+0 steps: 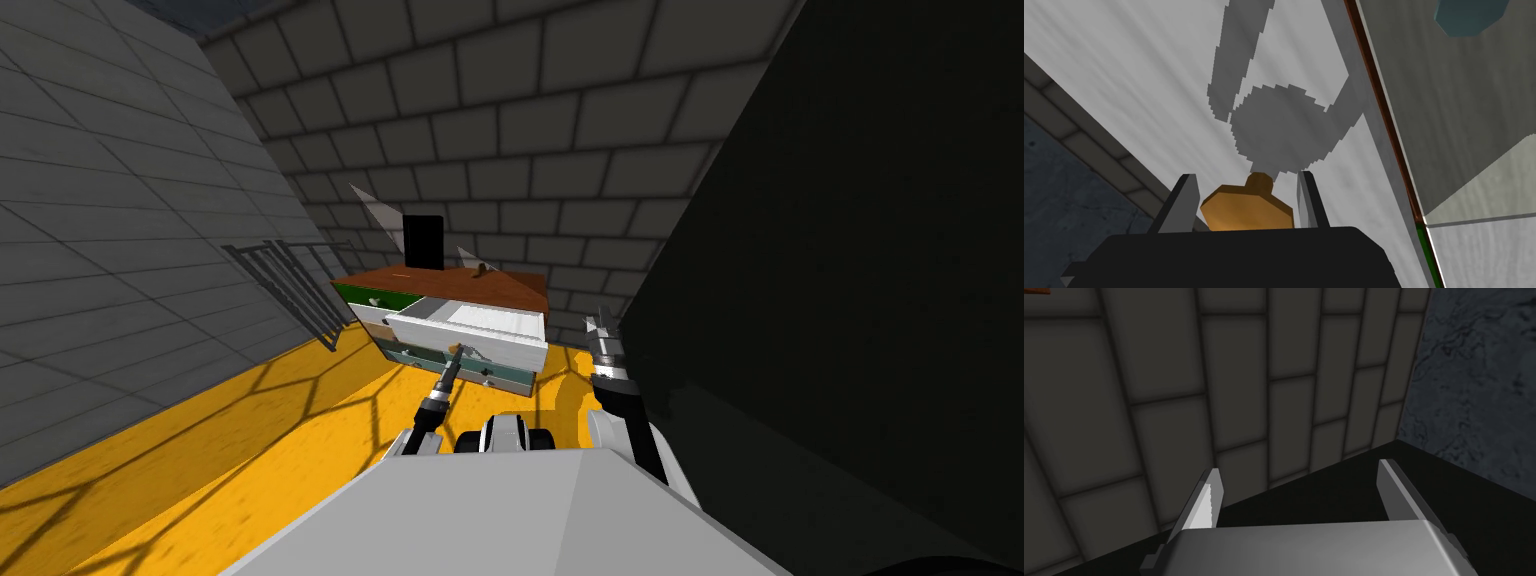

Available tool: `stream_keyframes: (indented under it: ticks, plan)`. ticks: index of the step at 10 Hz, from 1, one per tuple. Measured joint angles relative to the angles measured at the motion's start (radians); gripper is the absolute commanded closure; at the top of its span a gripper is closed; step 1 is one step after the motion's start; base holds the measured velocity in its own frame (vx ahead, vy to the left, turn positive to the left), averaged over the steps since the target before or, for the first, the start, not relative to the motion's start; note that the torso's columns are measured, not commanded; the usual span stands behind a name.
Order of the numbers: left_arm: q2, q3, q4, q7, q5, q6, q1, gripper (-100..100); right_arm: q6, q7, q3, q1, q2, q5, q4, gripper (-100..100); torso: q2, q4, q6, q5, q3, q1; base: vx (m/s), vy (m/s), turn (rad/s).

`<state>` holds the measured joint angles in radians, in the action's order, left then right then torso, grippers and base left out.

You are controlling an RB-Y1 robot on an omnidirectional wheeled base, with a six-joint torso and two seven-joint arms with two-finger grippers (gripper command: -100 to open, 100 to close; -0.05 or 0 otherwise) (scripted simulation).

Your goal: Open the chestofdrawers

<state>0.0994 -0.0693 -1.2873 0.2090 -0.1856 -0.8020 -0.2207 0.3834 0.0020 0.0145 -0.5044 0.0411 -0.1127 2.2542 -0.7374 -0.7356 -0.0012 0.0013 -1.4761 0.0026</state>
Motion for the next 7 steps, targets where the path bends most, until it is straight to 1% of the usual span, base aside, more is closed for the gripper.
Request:
stream_keyframes:
  ticks: [2,3,5,6,7]
  plan:
    - [0.004,-0.004,-0.008,-0.005,-0.001,-0.001,-0.009,100,0.0,0.0,0.0,0.0,0.0,0.0,0.0,0,0.001,0.0,-0.001,0.0,0.0,0.001,-0.2,0.047,0.026]
    - [0.007,-0.007,-0.012,-0.007,-0.002,0.0,-0.015,100,0.0,0.0,0.0,0.0,0.0,0.0,0.0,0,0.001,0.0,-0.001,0.0,-0.001,0.001,-0.106,0.019,0.001]
    - [0.009,-0.01,-0.016,-0.01,-0.004,-0.002,-0.021,100,0.0,0.0,0.0,0.0,0.0,0.0,0.0,0,0.003,0.0,0.0,-0.001,-0.002,-0.001,-0.161,0.041,0.027]
    - [0.011,-0.013,-0.02,-0.012,-0.004,-0.006,-0.025,-100,0.0,0.0,0.0,0.0,0.0,0.0,0.0,0,0.0,0.0,-0.001,0.0,0.0,0.001,-0.122,0.021,-0.003]
    - [0.015,-0.013,-0.033,-0.017,-0.004,0.013,-0.012,-100,0.0,0.0,0.0,0.0,0.0,0.0,0.0,0,0.003,-0.001,0.001,-0.001,-0.001,-0.001,-0.05,-0.014,-0.004]
